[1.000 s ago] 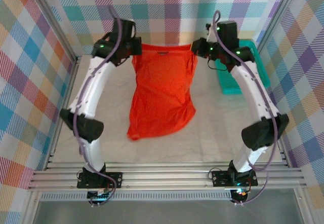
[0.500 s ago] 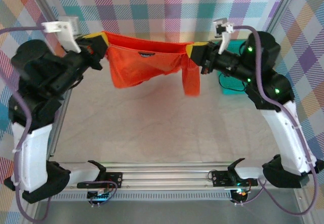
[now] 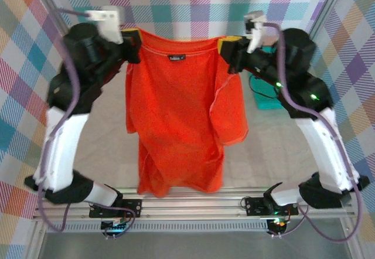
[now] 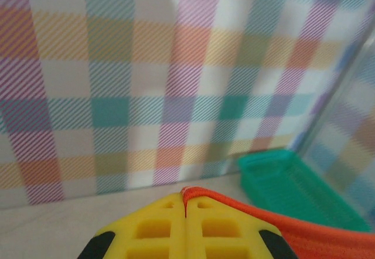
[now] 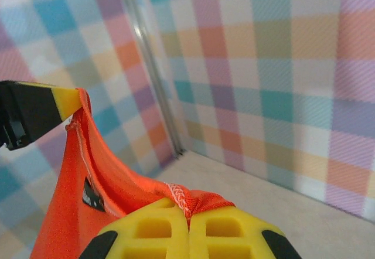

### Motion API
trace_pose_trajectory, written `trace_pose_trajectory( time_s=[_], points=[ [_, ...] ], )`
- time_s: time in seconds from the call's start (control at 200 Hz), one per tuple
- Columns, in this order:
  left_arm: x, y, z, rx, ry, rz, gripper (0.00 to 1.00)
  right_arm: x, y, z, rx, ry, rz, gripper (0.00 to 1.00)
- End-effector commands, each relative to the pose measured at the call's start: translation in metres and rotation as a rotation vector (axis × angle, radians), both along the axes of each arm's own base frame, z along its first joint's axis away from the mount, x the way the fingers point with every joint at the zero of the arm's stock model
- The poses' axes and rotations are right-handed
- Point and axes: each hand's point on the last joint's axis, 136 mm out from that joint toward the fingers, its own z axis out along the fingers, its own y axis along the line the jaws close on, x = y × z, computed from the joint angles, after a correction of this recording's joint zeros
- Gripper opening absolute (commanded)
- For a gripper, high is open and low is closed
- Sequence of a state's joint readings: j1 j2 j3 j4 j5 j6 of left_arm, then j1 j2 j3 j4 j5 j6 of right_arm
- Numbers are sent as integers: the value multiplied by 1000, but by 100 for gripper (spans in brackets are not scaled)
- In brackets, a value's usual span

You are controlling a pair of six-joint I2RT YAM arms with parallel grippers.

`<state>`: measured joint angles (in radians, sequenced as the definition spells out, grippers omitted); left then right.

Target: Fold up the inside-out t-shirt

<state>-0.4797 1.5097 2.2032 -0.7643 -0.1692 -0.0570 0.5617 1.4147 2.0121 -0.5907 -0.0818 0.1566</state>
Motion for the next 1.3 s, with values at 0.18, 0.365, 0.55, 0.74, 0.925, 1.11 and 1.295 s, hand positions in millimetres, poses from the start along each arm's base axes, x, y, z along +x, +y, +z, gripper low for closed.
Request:
trace_pose_trajectory(
  time_s=[0.18,0.365,0.55,0.74,0.925,1.11,1.295],
  points=[
    [157,-5,-242,312,471,194,0,157,-17,-212,-289,355,-256,0],
    [226,-14,-386,312,676,257,0,238,-16,-360,-406,576,-340,2],
    [248,9,-416,152,783,273,52,263,-8,-409,-434,775,-325,48],
    [215,49,-392,62,825,327,53,231,0,-383,-378,817,-282,63],
    [163,79,-382,-73,903,332,49,177,24,-387,-280,922,-147,63],
    [111,90,-416,-160,997,329,37,129,34,-400,-192,1012,-72,61],
    [91,69,-461,-324,1076,241,37,98,42,-414,-203,1052,-37,61]
  ],
)
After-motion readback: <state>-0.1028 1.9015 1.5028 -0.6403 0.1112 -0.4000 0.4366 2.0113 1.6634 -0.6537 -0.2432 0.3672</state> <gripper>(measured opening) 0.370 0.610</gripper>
